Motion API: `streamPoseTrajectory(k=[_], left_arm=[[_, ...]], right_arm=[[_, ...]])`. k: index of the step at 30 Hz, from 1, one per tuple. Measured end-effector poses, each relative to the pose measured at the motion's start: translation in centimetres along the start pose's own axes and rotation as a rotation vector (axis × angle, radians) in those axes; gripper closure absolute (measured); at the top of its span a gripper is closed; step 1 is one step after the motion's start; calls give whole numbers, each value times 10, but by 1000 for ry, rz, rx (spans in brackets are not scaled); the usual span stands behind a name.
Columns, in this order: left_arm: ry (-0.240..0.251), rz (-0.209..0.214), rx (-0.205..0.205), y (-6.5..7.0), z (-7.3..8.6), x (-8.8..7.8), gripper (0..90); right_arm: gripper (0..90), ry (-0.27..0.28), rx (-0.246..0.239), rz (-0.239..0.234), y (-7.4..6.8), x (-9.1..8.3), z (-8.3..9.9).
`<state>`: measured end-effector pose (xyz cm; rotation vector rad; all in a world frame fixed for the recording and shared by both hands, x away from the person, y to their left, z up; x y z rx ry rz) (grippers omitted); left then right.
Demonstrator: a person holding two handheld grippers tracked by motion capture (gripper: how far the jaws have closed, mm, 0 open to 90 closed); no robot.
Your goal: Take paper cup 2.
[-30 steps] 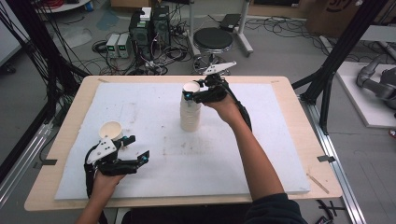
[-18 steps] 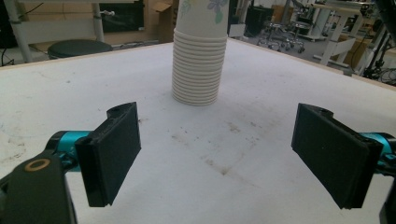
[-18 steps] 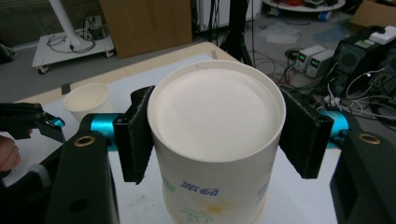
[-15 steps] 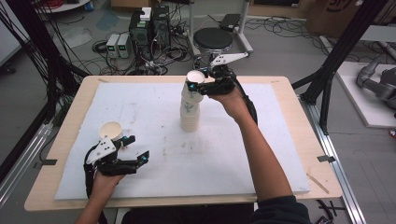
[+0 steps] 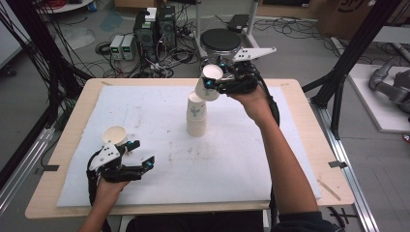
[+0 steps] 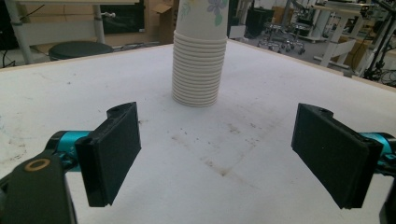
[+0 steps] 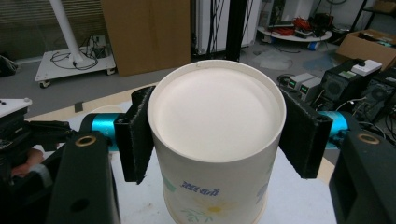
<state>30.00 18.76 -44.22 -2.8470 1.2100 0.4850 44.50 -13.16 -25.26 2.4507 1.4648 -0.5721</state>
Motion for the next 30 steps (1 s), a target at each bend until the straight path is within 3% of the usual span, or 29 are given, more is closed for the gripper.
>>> streamPoseTrajectory(k=[7,15,19,30], left_arm=[[8,13,16,3,-1,0,155],[30,26,36,8,-4,1,149],[20,52,36,12,-3,4,149],[20,46,26,12,0,4,150]], right_arm=[[355,-16,-28,-7,-11,-25,17],[355,-37,-34,-13,-24,-51,50],[355,-51,-39,-11,-30,-58,71],[357,-50,-10,-8,-41,-63,135]])
Point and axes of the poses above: each handheld gripper's, and its own axes: x roughly forward along the jaws, z roughly out of its underside, y roughly to its right, the point moved 4 cm from there along x, roughly forward along the jaws, and after that the axes turned 6 degrees about -y, right-handed, at the moved point
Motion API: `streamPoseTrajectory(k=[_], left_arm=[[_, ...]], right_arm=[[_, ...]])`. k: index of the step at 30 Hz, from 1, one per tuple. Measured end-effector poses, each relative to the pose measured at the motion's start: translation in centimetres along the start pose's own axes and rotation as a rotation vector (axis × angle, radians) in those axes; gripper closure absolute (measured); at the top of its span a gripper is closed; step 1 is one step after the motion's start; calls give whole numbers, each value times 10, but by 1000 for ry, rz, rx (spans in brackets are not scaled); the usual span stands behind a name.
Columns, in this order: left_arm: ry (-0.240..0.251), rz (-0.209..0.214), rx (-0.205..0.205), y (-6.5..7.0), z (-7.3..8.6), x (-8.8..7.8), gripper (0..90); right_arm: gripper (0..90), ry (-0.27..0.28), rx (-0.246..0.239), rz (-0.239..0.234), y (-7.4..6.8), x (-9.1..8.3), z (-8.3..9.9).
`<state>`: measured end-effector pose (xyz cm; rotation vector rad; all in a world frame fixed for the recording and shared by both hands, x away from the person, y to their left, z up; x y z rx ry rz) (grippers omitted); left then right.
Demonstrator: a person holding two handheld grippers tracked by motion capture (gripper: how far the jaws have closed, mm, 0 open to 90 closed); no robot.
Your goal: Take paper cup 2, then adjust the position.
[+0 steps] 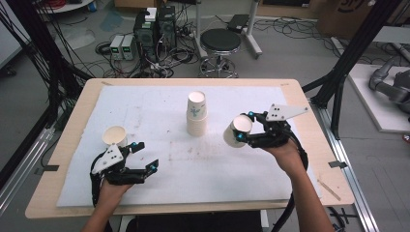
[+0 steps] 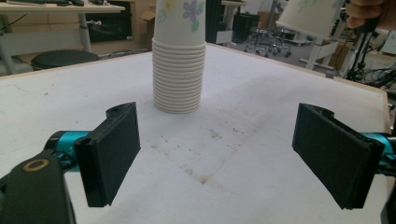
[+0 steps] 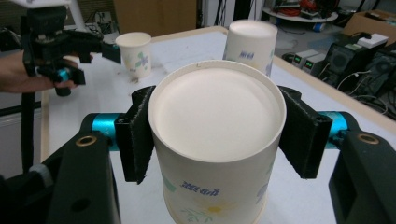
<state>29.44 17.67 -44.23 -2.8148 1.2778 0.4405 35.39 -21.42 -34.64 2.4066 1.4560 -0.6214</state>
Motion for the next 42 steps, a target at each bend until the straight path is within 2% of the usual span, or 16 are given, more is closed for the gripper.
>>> streamPoseTrajectory(k=[6,13,20,32,38,42], left_arm=[[-16,-12,-10,-2,3,0,150],[-16,-16,-9,0,4,-1,151],[-30,20,7,3,4,4,155],[-41,79,2,8,2,15,154],[-21,117,26,16,-6,17,153],[33,141,85,25,-14,20,153]], right_arm=[[356,-5,4,4,-2,3,18],[356,2,13,-11,-1,3,24],[356,-1,3,-8,-3,2,24],[355,1,3,-12,-9,1,27],[355,-15,-8,-40,-14,11,28],[355,-13,-17,-55,-18,14,28]])
Point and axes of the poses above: each handheld gripper's, and its own axes: x roughly forward along the jaws, z roughly out of its underside, y roughly to its right, the point moved 4 cm from there along x, roughly forward along the jaws, and after that the axes turned 6 degrees about -y, right-handed, at the moved point
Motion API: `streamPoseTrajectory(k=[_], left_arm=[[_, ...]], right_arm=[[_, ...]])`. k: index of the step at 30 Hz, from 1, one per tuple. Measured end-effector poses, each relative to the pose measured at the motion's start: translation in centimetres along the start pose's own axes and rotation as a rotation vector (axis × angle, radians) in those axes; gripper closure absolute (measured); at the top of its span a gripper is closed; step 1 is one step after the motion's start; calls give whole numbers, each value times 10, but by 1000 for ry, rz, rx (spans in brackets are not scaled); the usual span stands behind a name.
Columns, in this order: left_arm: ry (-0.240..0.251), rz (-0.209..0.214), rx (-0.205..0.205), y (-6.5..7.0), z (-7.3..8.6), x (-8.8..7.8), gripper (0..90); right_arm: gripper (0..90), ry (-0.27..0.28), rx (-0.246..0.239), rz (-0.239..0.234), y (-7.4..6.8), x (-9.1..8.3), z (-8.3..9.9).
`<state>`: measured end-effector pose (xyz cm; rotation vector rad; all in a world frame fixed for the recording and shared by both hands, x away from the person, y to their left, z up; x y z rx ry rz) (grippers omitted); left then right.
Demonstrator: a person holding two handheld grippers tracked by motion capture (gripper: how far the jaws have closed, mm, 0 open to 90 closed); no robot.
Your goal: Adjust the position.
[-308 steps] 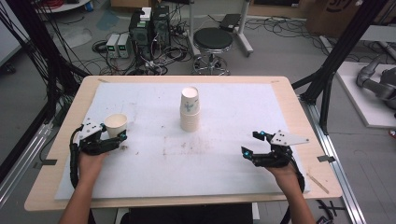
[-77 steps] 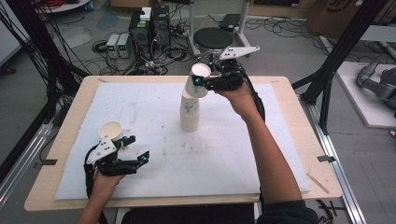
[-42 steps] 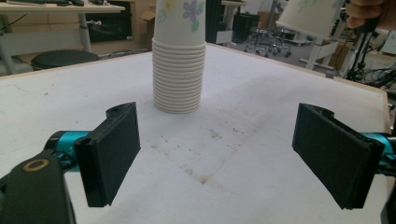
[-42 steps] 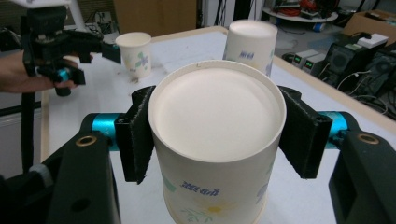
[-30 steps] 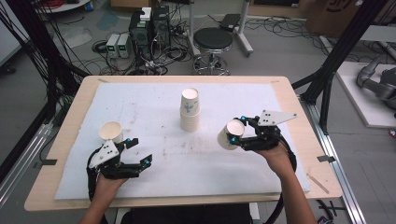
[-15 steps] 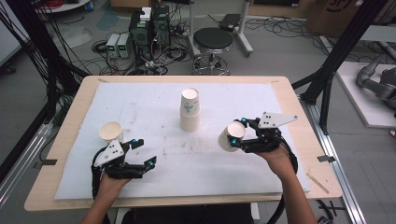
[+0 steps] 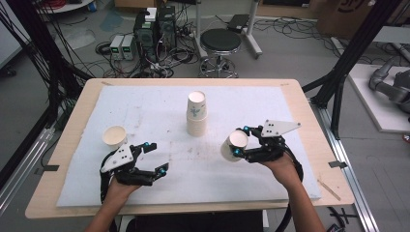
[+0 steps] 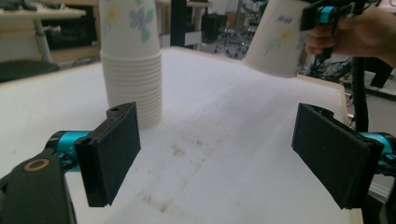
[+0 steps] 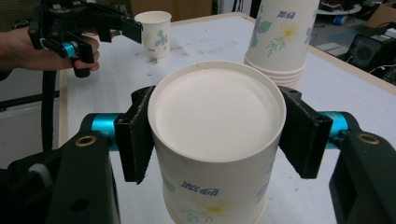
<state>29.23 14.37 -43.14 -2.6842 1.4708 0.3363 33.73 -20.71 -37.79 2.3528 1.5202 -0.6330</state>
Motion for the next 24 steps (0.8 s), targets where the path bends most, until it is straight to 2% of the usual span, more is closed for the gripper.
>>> streamPoseTrajectory(k=[2,4,6,8,12,20,24], left_arm=[[1,17,25,3,-4,4,153],[-5,47,26,5,-8,10,153],[-41,84,4,6,-11,18,153],[-39,110,5,8,-14,25,153],[-35,129,16,11,-20,38,152],[-59,211,54,22,-27,64,152],[-62,234,67,26,-30,78,152]], right_arm=[[355,0,-6,-5,-1,1,-1],[355,5,-10,-8,-3,1,-3],[355,9,-18,-13,-4,2,-6],[355,9,-18,-22,-6,3,-7],[355,6,-24,-35,-8,7,-7],[355,0,-25,-58,-12,12,-6],[355,3,-21,-69,-13,14,-7]])
Point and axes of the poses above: each handheld gripper's, and its own axes: x roughly forward along the jaws, z roughly out of its underside, y roughly to its right, the point moved 4 cm from there along x, roughly forward along the jaws, and after that the axes turned 6 degrees about -y, right-handed, at the moved point
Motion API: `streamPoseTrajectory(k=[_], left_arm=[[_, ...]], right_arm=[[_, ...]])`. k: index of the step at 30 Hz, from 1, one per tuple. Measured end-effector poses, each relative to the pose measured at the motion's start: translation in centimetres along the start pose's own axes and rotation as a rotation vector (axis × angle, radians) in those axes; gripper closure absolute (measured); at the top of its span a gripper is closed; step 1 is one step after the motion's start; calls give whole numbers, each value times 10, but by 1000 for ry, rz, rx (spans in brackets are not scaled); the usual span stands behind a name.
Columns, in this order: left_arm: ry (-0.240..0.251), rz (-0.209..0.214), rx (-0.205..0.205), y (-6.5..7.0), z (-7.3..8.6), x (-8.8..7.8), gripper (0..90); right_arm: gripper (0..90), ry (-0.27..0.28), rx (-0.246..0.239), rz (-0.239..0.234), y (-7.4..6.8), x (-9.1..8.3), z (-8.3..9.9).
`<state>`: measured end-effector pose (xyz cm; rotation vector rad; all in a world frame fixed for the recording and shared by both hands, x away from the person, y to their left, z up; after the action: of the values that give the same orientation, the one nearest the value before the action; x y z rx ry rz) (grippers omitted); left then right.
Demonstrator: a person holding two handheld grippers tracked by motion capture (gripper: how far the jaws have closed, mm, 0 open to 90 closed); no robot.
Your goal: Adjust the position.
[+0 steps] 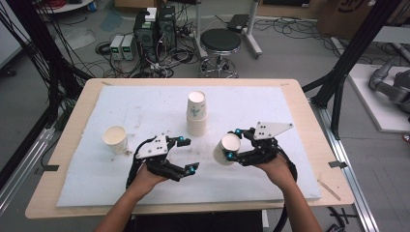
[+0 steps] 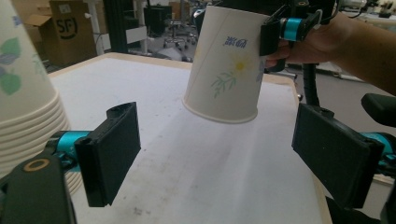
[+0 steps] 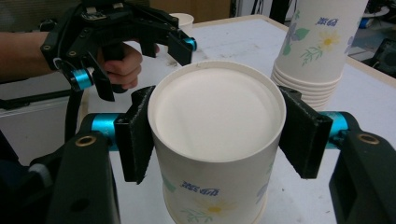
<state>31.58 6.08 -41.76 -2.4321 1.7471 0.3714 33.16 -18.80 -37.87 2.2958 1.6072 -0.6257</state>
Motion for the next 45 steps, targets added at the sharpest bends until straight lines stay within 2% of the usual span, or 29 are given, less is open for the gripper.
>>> streamPoseTrajectory(k=[7,17,31,40,45], left_arm=[[-17,44,11,3,-1,21,153],[-27,77,20,5,0,34,153],[-50,112,49,10,0,49,153],[-53,118,44,12,0,55,158],[-61,121,50,11,0,55,196]], right_arm=[[355,-2,-1,-21,-2,4,0],[355,-9,-5,-61,-7,12,-1],[355,-13,-9,-101,-13,19,-2],[355,-8,-10,-122,-16,21,-3],[355,2,-1,-137,-16,21,-3]])
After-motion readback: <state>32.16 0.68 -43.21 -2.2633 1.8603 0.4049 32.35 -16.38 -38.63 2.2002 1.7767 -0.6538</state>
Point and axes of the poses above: each handheld gripper's, and its own axes: x roughly forward along the jaws, z roughly out of its underside, y roughly to its right, the point moved 4 cm from there along x, roughly forward along the jaws, and after that the axes turned 6 degrees about -y, right-handed, at the moved point
